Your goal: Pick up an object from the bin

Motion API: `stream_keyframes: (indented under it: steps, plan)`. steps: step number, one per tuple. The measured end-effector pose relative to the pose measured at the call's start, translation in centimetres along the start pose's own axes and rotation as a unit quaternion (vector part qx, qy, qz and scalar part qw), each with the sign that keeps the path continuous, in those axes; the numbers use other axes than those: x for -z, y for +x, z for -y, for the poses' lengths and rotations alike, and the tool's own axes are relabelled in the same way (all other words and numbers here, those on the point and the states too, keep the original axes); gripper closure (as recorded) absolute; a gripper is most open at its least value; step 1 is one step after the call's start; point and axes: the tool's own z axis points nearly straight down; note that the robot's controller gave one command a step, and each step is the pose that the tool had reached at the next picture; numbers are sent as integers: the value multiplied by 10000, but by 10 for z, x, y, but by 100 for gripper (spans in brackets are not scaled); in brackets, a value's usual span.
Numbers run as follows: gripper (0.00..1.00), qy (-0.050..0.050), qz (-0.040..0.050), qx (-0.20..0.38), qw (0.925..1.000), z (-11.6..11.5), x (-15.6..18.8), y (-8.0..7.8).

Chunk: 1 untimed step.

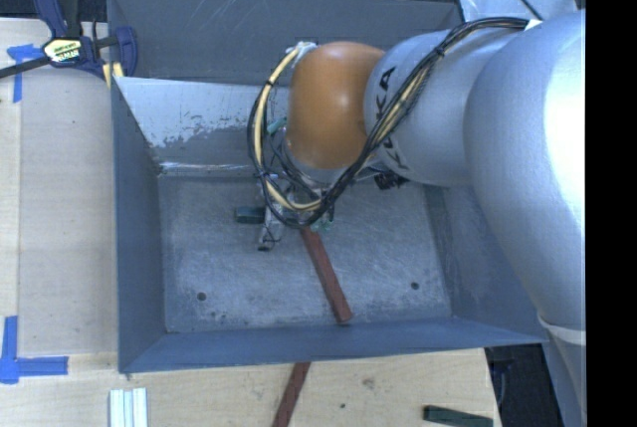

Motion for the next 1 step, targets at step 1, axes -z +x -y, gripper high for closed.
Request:
stream_keyframes:
  steps: [1]
  plan:
    - [100, 0, -1, -1, 10000, 0, 17, 0]
